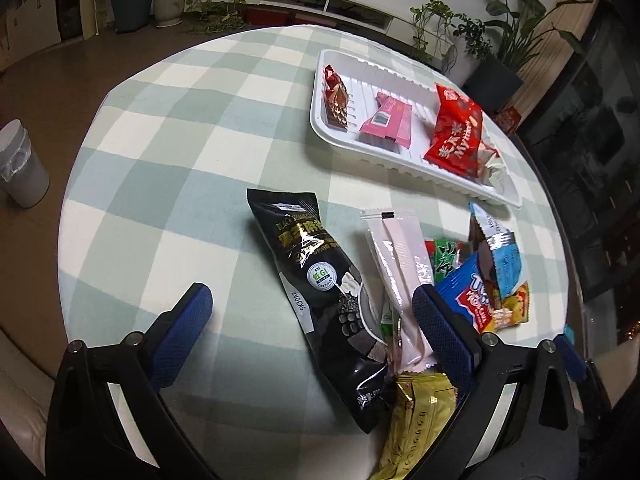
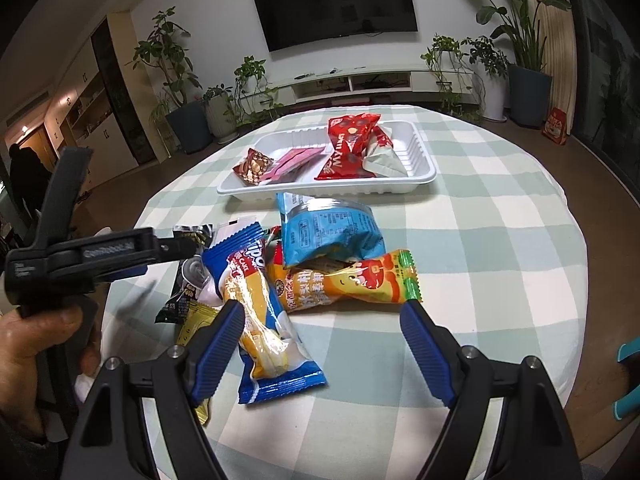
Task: Organize snacks
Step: 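Withdraw both grippers from the tray back toward the remaining pile, then grasp the black snack bag with the left gripper while the right gripper grasps the blue-yellow packet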
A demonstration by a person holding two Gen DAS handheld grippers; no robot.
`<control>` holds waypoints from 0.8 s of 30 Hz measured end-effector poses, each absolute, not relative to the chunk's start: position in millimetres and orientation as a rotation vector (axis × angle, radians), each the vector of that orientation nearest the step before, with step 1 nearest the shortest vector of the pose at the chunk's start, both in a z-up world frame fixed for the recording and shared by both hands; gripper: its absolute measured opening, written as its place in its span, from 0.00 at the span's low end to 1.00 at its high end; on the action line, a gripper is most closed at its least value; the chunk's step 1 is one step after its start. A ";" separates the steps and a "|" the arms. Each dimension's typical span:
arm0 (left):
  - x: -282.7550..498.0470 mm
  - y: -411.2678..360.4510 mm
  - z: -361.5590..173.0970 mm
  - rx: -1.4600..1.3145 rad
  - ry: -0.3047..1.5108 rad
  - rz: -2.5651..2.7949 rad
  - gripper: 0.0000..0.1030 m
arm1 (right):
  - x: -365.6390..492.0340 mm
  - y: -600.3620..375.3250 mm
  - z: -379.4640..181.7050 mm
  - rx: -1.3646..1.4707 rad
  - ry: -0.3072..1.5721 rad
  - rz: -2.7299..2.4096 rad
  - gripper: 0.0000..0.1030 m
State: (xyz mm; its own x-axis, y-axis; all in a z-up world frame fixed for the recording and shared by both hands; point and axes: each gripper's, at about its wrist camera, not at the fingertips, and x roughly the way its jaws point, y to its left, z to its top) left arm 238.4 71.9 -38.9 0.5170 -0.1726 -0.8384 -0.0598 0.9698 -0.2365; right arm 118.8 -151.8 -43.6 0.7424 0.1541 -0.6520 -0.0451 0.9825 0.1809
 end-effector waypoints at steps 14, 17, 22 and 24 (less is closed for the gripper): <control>242.0 75.1 -61.9 -0.208 1.073 -0.029 0.96 | 119.5 -154.5 -43.4 0.174 0.729 0.122 0.81; 240.5 74.7 -62.0 -0.198 1.071 -0.031 0.95 | 119.4 -154.4 -43.4 0.173 0.728 0.122 0.81; 238.0 77.9 -57.9 -0.176 1.066 -0.033 0.84 | 119.4 -154.0 -43.8 0.167 0.731 0.120 0.81; 236.8 79.8 -55.7 -0.153 1.065 -0.019 0.82 | 119.4 -153.9 -43.9 0.167 0.731 0.120 0.81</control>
